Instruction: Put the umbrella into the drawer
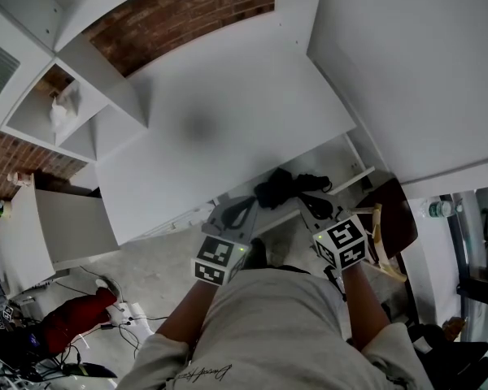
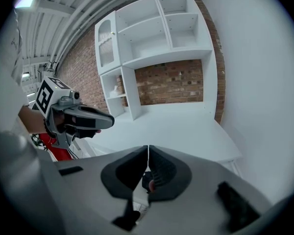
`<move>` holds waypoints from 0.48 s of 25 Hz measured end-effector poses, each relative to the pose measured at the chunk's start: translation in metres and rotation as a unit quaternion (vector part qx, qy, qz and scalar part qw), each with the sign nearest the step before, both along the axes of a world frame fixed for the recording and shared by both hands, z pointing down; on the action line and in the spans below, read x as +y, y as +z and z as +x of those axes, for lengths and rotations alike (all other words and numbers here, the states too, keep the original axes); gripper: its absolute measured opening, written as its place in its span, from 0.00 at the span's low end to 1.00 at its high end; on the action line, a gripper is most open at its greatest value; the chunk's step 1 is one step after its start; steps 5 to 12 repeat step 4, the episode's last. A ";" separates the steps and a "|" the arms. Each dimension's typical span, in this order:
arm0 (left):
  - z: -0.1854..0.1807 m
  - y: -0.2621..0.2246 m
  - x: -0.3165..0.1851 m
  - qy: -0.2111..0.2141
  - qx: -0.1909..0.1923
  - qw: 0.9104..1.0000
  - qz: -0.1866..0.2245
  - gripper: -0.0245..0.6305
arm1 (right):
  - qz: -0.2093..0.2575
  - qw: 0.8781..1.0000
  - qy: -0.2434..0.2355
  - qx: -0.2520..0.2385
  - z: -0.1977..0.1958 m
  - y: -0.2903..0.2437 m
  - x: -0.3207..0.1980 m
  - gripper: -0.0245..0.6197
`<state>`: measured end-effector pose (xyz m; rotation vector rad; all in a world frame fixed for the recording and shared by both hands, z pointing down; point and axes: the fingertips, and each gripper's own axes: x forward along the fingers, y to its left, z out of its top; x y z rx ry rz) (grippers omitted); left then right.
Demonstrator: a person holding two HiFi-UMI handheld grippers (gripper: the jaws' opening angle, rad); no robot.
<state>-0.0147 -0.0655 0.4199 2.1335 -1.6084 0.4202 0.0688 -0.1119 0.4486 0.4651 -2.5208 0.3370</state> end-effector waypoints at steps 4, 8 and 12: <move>-0.001 -0.002 0.001 -0.003 -0.001 1.000 0.003 0.06 | 0.001 1.000 0.003 -0.002 0.001 -0.003 -0.001 0.09; -0.001 -0.002 0.001 -0.003 -0.001 1.000 0.003 0.06 | 0.001 1.000 0.003 -0.002 0.001 -0.003 -0.001 0.09; -0.001 -0.002 0.001 -0.003 -0.001 1.000 0.003 0.06 | 0.001 1.000 0.003 -0.002 0.001 -0.003 -0.001 0.09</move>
